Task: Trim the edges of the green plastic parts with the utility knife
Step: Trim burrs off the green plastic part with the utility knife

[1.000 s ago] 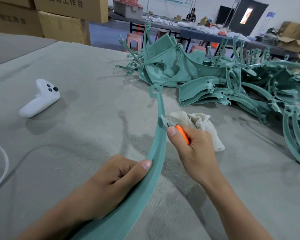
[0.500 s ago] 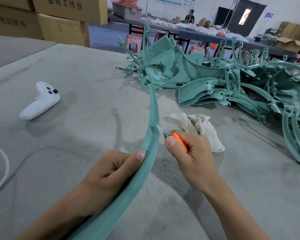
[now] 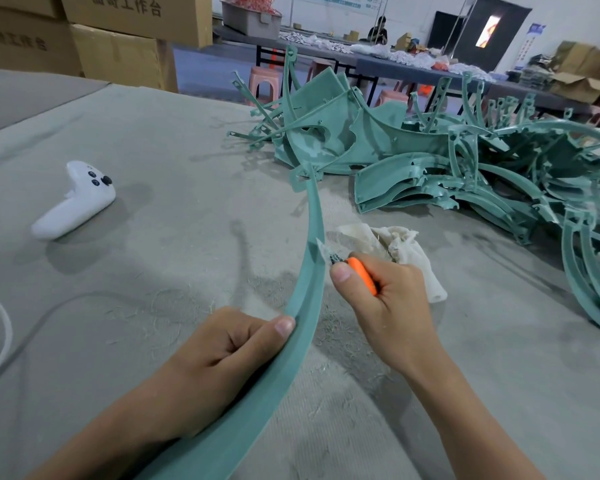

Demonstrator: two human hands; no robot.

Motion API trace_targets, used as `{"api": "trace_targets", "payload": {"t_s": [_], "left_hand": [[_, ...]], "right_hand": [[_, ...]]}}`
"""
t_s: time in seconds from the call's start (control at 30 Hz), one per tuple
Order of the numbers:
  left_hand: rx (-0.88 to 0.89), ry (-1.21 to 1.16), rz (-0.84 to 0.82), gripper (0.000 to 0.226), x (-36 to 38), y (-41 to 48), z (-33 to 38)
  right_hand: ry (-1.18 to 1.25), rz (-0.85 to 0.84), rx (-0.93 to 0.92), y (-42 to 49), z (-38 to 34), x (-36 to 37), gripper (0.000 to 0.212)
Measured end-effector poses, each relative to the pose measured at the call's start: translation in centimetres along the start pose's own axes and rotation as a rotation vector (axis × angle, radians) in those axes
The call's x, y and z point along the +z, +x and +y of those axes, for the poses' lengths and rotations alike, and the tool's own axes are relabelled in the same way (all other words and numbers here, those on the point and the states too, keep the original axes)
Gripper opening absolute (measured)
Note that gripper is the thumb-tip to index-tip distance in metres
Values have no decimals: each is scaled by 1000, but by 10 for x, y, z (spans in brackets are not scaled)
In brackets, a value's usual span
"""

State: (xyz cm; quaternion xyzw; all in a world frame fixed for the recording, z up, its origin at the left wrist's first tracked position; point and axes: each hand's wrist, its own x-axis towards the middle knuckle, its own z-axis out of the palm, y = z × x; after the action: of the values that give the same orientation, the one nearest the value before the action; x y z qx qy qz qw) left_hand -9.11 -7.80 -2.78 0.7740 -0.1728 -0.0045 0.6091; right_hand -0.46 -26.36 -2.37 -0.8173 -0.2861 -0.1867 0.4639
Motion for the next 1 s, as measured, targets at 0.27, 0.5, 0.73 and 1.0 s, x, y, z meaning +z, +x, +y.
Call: {"api": "trace_targets", "payload": {"t_s": [0.27,0.5,0.73,1.0], "left_hand": [[100,35,-95,51,9,-1,1],[-36,-64,59,55,0,1,2],[29,-19,7,66,0,-2,0],[139,53,-25,56,-1,-2,-2]], "right_hand": [[18,69,44,8,8,-11,51],[73,-58,-24,-2,-1,-1,66],[59,-4,7,0,-2,-1,56],[57,-4,-7,3,1,-4,54]]}}
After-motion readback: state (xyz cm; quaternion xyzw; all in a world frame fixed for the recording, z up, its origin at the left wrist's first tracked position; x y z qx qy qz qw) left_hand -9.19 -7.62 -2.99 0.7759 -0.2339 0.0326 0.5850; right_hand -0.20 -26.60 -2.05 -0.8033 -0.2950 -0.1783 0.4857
